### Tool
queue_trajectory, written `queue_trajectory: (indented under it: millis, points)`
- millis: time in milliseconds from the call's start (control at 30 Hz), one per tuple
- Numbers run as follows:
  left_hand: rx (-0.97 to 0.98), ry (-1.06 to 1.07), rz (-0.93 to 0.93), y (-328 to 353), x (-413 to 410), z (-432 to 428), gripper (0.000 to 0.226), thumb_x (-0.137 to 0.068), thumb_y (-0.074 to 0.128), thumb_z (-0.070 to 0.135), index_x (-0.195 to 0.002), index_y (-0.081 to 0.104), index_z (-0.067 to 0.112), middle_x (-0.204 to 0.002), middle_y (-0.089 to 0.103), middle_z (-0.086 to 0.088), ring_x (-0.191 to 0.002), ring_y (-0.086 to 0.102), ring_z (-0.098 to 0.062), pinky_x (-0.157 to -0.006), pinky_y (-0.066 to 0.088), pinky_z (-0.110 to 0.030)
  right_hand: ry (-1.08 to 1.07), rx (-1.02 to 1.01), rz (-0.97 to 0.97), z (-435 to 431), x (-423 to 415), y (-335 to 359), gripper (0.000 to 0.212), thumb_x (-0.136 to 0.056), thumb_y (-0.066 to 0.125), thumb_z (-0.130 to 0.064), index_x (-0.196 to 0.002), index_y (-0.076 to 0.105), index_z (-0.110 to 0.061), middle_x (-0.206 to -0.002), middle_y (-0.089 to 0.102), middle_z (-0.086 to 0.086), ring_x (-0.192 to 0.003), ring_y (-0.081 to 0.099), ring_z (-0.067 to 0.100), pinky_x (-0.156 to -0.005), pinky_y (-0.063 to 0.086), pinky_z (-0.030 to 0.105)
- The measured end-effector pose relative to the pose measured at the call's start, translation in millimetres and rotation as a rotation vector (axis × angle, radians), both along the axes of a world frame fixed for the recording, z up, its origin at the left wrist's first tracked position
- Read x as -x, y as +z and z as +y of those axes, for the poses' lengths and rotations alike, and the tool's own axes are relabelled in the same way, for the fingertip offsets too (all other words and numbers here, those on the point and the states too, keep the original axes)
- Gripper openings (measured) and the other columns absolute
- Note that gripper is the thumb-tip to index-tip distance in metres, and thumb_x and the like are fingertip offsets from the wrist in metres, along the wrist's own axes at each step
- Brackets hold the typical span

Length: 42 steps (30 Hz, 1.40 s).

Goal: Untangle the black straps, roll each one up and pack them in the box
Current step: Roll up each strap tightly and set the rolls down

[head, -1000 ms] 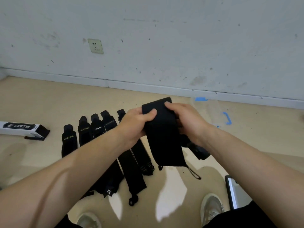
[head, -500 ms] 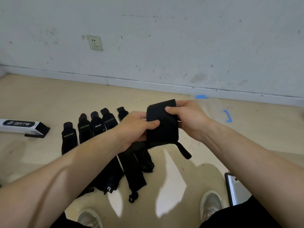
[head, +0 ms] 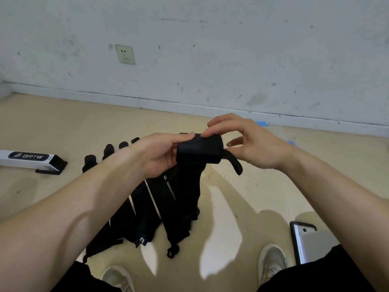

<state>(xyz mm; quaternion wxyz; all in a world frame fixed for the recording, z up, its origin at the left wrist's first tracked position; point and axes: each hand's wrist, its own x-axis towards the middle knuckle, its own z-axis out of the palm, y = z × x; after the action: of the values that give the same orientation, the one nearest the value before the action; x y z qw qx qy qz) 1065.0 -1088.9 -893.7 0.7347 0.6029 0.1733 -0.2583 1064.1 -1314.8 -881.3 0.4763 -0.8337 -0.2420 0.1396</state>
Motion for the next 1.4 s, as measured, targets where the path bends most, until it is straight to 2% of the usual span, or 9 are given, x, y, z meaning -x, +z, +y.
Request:
queue_trajectory:
  millis: [233,333,400,533,667,800,1133,1300,1400]
  points:
    - [0.097,-0.059,0.114,5.9,6.8,0.2,0.045,-0.084,0.075,0.020,-0.123,0.072,-0.003,-0.098,0.069,-0.010,-0.086,0.066,-0.019,-0.106,0.053,-0.033,-0.077,-0.231,-0.029,7.7,0.4,3.4,0.033,-0.082,0.069,0.005,-0.091,0.077,-0.025,-0.102,0.074,-0.007,-0.103,0.068,0.022,-0.082,0.055,0.041]
    - [0.098,-0.057,0.086,6.8,9.5,3.2,0.032,-0.103,0.052,0.010,-0.084,0.077,0.001,-0.076,0.074,-0.012,-0.051,0.068,-0.011,-0.050,0.055,-0.014,-0.155,-0.332,-0.059,10.3,-1.5,3.6,0.032,-0.084,0.063,0.014,-0.093,0.075,-0.015,-0.088,0.075,0.000,-0.086,0.068,0.027,-0.072,0.053,0.042]
    - [0.017,-0.075,-0.014,8.7,10.5,4.7,0.036,-0.106,0.047,0.015,-0.081,0.072,0.007,-0.071,0.070,-0.006,-0.046,0.060,-0.008,-0.038,0.044,-0.013,-0.222,-0.371,-0.049,11.7,-1.8,1.9,0.022,-0.086,0.067,0.003,-0.094,0.074,-0.017,-0.086,0.071,0.002,-0.081,0.062,0.019,-0.069,0.049,0.036]
    - [-0.458,-0.111,-0.410,7.2,11.8,2.7,0.015,-0.101,0.060,0.017,-0.112,0.069,0.014,-0.085,0.066,0.003,-0.077,0.062,-0.012,-0.064,0.053,-0.023,-0.372,-0.473,0.067,10.4,-0.9,3.5,0.012,-0.095,0.067,-0.008,-0.098,0.075,-0.017,-0.091,0.075,0.001,-0.084,0.069,0.019,-0.072,0.054,0.037]
    - [-0.364,-0.120,-0.672,11.5,19.9,-6.8,0.029,-0.093,0.066,0.010,-0.121,0.071,0.018,-0.115,0.076,0.005,-0.113,0.069,-0.014,-0.102,0.052,-0.037,-0.428,-0.471,0.163,13.4,0.9,1.6,0.019,-0.099,0.064,-0.018,-0.102,0.074,-0.002,-0.089,0.073,0.008,-0.077,0.068,0.017,-0.067,0.053,0.029]
    - [-0.085,0.085,-0.631,16.4,23.2,-16.9,0.026,-0.100,0.064,0.023,-0.121,0.068,0.008,-0.112,0.077,-0.009,-0.106,0.074,-0.025,-0.084,0.061,-0.036,-0.455,-0.468,0.190,21.0,4.3,2.9,0.025,-0.098,0.066,-0.024,-0.083,0.071,-0.004,-0.076,0.066,0.004,-0.068,0.061,0.014,-0.061,0.047,0.025]
    - [-0.030,0.363,-0.544,14.8,17.4,-19.8,0.026,-0.093,0.076,0.018,-0.114,0.069,0.004,-0.105,0.075,-0.011,-0.092,0.075,-0.026,-0.059,0.057,-0.025,-0.474,-0.437,0.193,31.0,12.9,2.3,0.031,-0.101,0.061,-0.031,-0.085,0.069,-0.006,-0.084,0.071,0.009,-0.073,0.063,0.017,-0.073,0.051,0.038]
    - [-0.185,0.270,-0.689,17.8,16.0,-13.2,0.018,-0.093,0.075,0.014,-0.111,0.073,0.014,-0.108,0.074,-0.009,-0.098,0.075,-0.023,-0.071,0.060,-0.028,-0.526,-0.434,0.192,31.0,10.0,-0.3,0.043,-0.100,0.062,-0.033,-0.090,0.066,0.008,-0.097,0.070,0.029,-0.075,0.062,0.020,-0.072,0.050,0.039]
    - [-0.152,0.245,-0.677,19.4,17.3,-11.3,0.013,-0.095,0.072,0.017,-0.107,0.073,0.011,-0.102,0.074,-0.008,-0.095,0.076,-0.023,-0.070,0.060,-0.028,-0.530,-0.428,0.199,30.4,9.3,-0.9,0.039,-0.100,0.062,-0.033,-0.082,0.066,0.001,-0.082,0.066,0.017,-0.073,0.059,0.019,-0.072,0.048,0.038]
